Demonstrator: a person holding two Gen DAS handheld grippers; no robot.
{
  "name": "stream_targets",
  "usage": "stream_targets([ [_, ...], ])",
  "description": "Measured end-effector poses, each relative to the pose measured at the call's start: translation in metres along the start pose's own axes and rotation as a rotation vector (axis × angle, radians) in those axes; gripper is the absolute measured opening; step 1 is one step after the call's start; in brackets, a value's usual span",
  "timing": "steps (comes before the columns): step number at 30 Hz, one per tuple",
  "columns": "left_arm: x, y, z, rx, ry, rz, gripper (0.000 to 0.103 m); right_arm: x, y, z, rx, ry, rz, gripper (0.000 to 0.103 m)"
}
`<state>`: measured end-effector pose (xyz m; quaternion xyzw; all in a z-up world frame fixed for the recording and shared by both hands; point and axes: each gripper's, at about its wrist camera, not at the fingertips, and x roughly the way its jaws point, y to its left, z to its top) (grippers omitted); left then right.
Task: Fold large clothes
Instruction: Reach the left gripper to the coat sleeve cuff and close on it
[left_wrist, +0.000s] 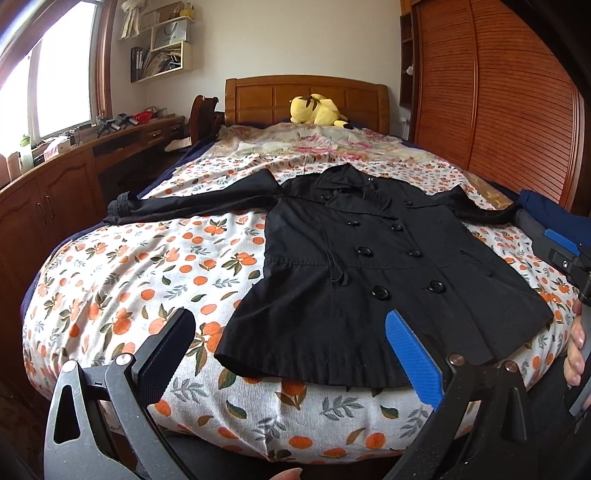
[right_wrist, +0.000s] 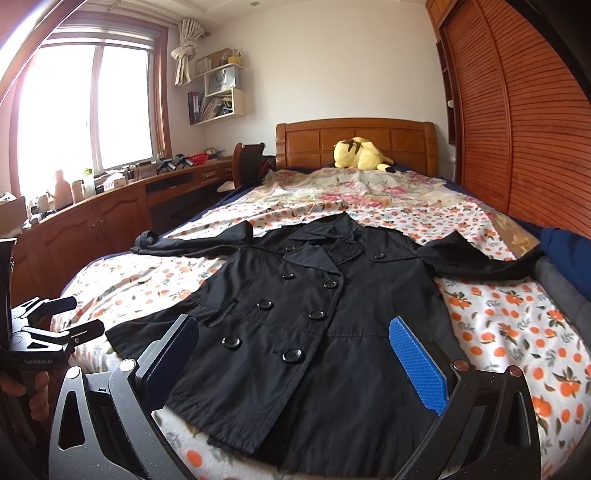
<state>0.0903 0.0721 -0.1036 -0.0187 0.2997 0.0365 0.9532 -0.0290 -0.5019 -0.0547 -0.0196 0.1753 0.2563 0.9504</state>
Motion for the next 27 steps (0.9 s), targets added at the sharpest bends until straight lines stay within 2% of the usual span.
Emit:
stream_targets([
  [9, 0.03, 0.021, 0.007, -0.022, 0.023, 0.029, 0.103, 0.058, -0.002, 0.014, -0.034, 0.037, 0.046, 0.103],
  [12, 0.031, 0.039, 0.009, -0.058, 0.009, 0.06, 0.103, 0.081, -0.001, 0.023, -0.054, 0.051, 0.091, 0.103],
  [21, 0.043, 0.094, 0.012, -0.134, 0.041, 0.148, 0.103, 0.147, 0.014, 0.045, -0.094, 0.122, 0.218, 0.103],
  [27, 0.069, 0.135, 0.023, -0.167, 0.076, 0.15, 0.103, 0.17, 0.01, 0.022, -0.163, 0.186, 0.194, 0.103],
])
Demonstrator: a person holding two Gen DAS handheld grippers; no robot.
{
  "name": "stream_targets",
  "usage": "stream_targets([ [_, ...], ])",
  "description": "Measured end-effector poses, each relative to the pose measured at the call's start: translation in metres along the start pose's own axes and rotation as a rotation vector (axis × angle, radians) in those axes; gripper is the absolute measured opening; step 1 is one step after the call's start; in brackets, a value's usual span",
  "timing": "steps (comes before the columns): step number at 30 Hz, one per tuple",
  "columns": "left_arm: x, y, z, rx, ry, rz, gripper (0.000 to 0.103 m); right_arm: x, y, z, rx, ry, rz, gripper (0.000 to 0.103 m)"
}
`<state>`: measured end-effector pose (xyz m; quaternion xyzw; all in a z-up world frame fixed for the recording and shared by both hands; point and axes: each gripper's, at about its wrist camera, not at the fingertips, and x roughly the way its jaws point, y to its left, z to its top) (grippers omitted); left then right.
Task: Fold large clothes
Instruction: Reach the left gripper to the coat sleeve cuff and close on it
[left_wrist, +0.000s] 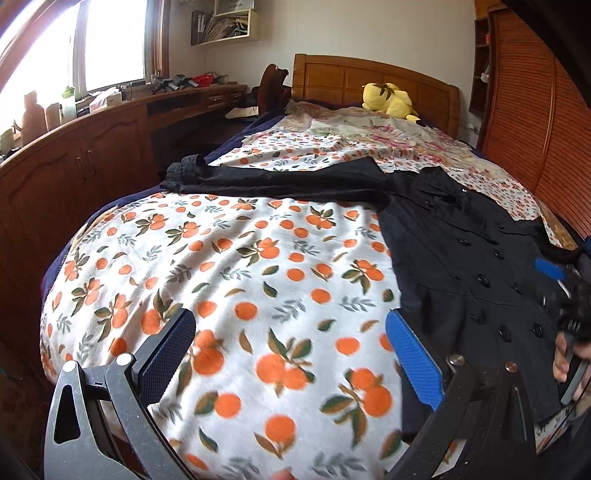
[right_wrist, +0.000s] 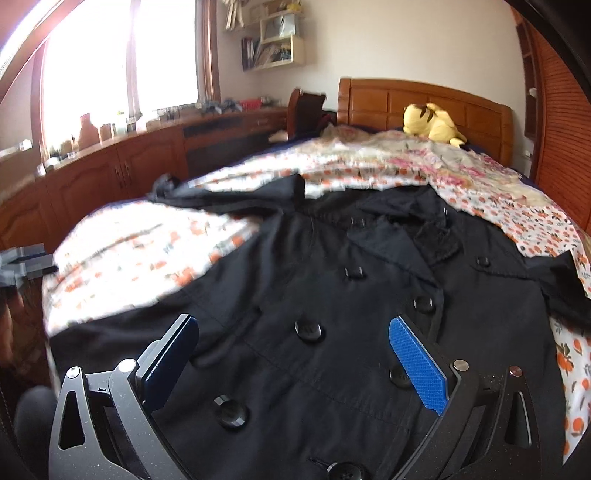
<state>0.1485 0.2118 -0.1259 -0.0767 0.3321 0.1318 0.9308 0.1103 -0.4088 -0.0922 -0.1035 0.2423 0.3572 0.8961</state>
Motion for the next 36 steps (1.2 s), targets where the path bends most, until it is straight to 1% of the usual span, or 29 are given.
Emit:
stream_targets([
  [4, 0.028, 0.022, 0.023, -0.04, 0.021, -0.03, 0.103, 0.003, -0.01, -0.008, 0.016, 0.029, 0.008, 0.103],
  [6, 0.042, 0.029, 0.037, -0.057, 0.019, -0.039, 0.103, 0.003, -0.013, -0.01, 0.023, 0.039, 0.005, 0.103],
  [11, 0.08, 0.036, 0.071, -0.045, 0.016, -0.02, 0.102, 0.015, -0.005, -0.006, 0.012, 0.067, -0.015, 0.103],
  [12, 0.09, 0.037, 0.078, -0.041, 0.02, -0.016, 0.097, 0.016, -0.002, -0.005, 0.009, 0.069, -0.02, 0.103],
  [13, 0.096, 0.037, 0.082, -0.038, 0.027, -0.013, 0.095, 0.022, 0.004, 0.0, 0.005, 0.071, -0.026, 0.103],
  [18, 0.143, 0.042, 0.11, -0.032, 0.059, -0.004, 0.08, 0.026, 0.006, 0.001, 0.004, 0.076, -0.027, 0.103],
  [21, 0.173, 0.048, 0.126, -0.048, 0.082, 0.011, 0.076, 0.031, 0.004, 0.001, 0.01, 0.084, -0.018, 0.103],
  [23, 0.19, 0.053, 0.135, -0.077, 0.092, 0.02, 0.076, 0.033, 0.001, 0.0, 0.019, 0.091, -0.006, 0.103],
  [25, 0.203, 0.056, 0.142, -0.11, 0.095, 0.006, 0.076, 0.035, -0.002, 0.0, 0.036, 0.098, 0.007, 0.103],
  [29, 0.229, 0.058, 0.154, -0.134, 0.109, 0.018, 0.076, 0.036, -0.007, 0.0, 0.065, 0.101, 0.016, 0.103],
  [31, 0.241, 0.061, 0.16, -0.162, 0.118, 0.017, 0.076, 0.036, -0.007, 0.0, 0.064, 0.096, 0.015, 0.103],
  [34, 0.26, 0.072, 0.169, -0.251, 0.127, 0.008, 0.076, 0.037, -0.006, -0.001, 0.06, 0.096, 0.012, 0.103],
  [36, 0.274, 0.082, 0.172, -0.357, 0.146, -0.016, 0.076, 0.038, -0.006, -0.001, 0.062, 0.099, 0.014, 0.103],
])
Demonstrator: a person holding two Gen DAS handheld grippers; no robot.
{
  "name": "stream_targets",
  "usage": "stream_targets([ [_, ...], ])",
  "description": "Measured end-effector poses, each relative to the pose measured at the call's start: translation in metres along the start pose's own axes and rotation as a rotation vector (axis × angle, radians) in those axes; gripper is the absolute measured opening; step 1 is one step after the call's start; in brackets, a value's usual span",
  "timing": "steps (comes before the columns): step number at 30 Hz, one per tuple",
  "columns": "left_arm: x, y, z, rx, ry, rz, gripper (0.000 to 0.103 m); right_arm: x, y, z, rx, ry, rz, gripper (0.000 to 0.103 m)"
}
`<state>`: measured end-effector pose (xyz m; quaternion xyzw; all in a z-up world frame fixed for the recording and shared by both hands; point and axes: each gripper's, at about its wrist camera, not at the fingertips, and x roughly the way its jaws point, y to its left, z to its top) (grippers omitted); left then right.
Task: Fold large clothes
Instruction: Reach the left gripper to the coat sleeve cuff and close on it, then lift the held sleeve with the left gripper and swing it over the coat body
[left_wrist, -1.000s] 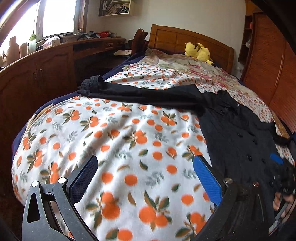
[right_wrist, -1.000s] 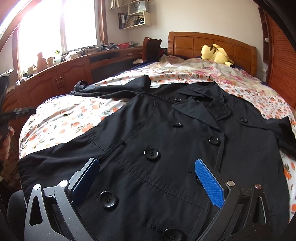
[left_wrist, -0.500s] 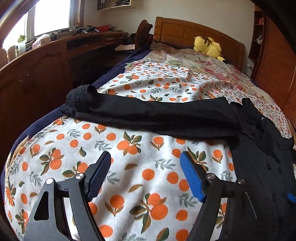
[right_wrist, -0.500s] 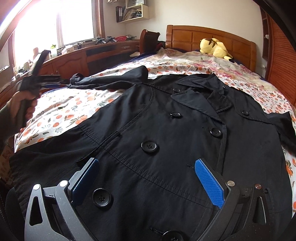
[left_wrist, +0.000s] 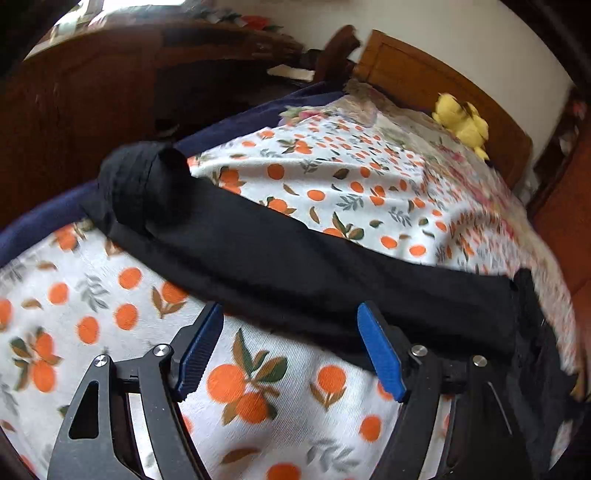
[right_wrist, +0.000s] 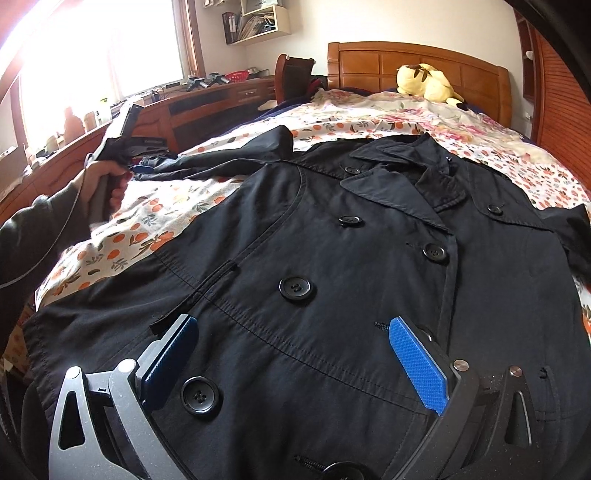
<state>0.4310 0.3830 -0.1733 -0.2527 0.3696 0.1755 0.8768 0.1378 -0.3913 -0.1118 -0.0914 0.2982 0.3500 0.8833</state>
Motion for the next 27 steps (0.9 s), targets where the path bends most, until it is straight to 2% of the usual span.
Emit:
stream_targets([
  [2, 0.01, 0.004, 0.004, -0.062, 0.014, -0.01, 0.076, 0.0, -0.001, 0.0, 0.004, 0.003, 0.003, 0.103],
  [3, 0.017, 0.005, 0.005, -0.081, 0.025, 0.008, 0.076, 0.001, -0.001, -0.001, 0.005, 0.004, 0.004, 0.103],
  [7, 0.033, 0.01, 0.001, -0.115, 0.061, 0.073, 0.076, 0.001, -0.002, 0.0, 0.009, 0.004, 0.007, 0.103],
  [11, 0.04, 0.011, 0.001, -0.104, 0.054, 0.086, 0.075, 0.002, -0.003, 0.0, 0.013, 0.004, 0.012, 0.103],
  [12, 0.041, 0.01, 0.004, -0.099, 0.045, 0.079, 0.058, 0.002, -0.003, 0.0, 0.014, 0.003, 0.012, 0.103],
  [13, 0.042, 0.011, 0.006, -0.098, 0.039, 0.078, 0.047, 0.002, -0.004, -0.001, 0.016, 0.002, 0.014, 0.103],
  [14, 0.045, 0.011, 0.008, -0.093, 0.037, 0.094, 0.027, 0.002, -0.004, -0.001, 0.016, 0.001, 0.015, 0.103],
  [15, 0.048, 0.009, 0.009, -0.072, 0.044, 0.12, 0.018, 0.002, -0.004, -0.001, 0.016, 0.001, 0.016, 0.103],
  [18, 0.047, -0.006, 0.011, 0.019, 0.054, 0.169, 0.008, 0.001, -0.001, -0.002, 0.002, -0.004, 0.013, 0.103],
  [20, 0.034, -0.021, 0.01, 0.086, 0.035, 0.19, 0.006, 0.0, 0.001, -0.002, -0.005, -0.009, 0.01, 0.103],
  [24, -0.011, -0.062, 0.007, 0.219, -0.044, 0.171, 0.006, -0.003, 0.002, -0.003, -0.011, -0.026, 0.007, 0.103],
  [27, -0.058, -0.105, -0.002, 0.322, -0.109, 0.128, 0.006, -0.005, 0.004, -0.004, -0.022, -0.038, 0.004, 0.103],
])
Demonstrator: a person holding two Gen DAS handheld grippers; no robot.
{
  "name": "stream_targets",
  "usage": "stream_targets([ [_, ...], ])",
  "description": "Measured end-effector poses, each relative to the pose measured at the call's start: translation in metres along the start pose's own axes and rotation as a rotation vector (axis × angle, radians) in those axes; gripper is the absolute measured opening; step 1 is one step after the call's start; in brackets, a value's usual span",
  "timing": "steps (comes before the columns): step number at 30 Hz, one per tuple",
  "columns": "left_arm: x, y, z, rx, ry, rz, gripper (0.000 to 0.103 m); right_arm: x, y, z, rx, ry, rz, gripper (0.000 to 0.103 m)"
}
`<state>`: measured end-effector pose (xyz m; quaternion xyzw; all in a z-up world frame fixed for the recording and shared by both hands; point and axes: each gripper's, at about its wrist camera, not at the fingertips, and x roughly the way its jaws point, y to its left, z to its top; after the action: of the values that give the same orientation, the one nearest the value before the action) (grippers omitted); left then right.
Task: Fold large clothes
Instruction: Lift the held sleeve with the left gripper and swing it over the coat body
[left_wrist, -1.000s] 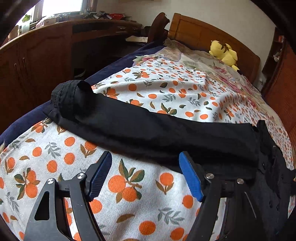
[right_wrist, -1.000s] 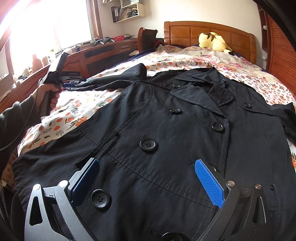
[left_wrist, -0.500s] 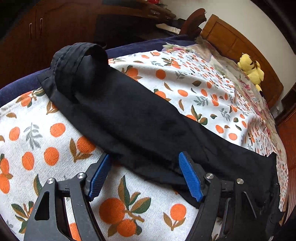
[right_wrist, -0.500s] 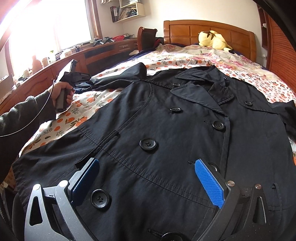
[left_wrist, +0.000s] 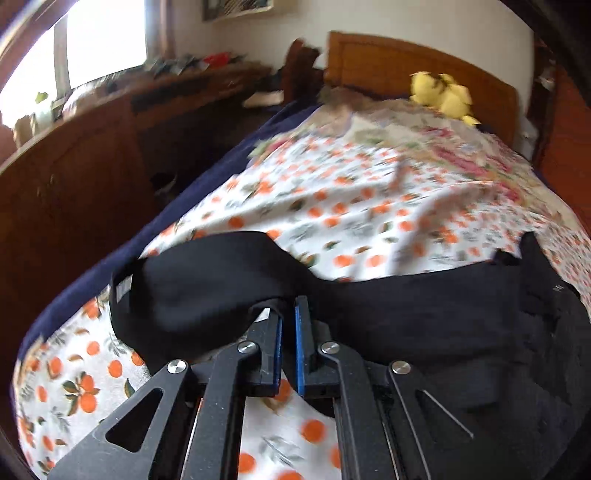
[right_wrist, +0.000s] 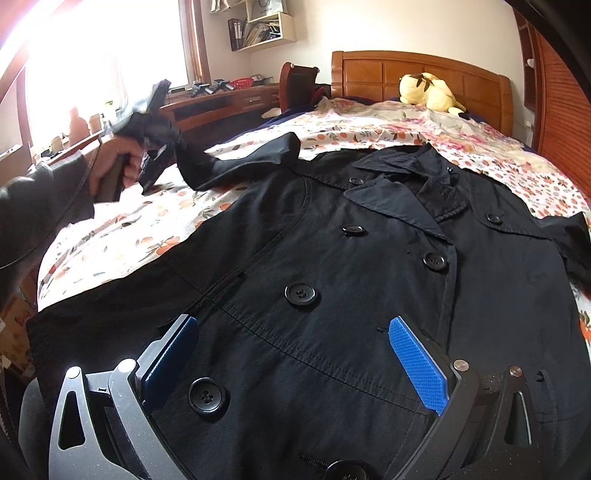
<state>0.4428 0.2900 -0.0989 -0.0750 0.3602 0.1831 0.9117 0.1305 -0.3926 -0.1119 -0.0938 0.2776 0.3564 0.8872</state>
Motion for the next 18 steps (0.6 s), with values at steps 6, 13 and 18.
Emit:
stream_targets([
  [6, -0.086, -0.073, -0.002, 0.166, -0.108, -0.094, 0.006, -0.005, 0.0, -0.001, -0.01, -0.023, 0.001, 0.103],
  [13, -0.137, -0.131, -0.026, 0.301, -0.151, -0.157, 0.006, -0.004, -0.005, 0.0, 0.013, -0.022, 0.024, 0.103],
  [18, -0.142, -0.146, -0.061, 0.365, -0.138, -0.125, 0.006, -0.003, -0.002, 0.0, 0.01, -0.028, 0.021, 0.103],
])
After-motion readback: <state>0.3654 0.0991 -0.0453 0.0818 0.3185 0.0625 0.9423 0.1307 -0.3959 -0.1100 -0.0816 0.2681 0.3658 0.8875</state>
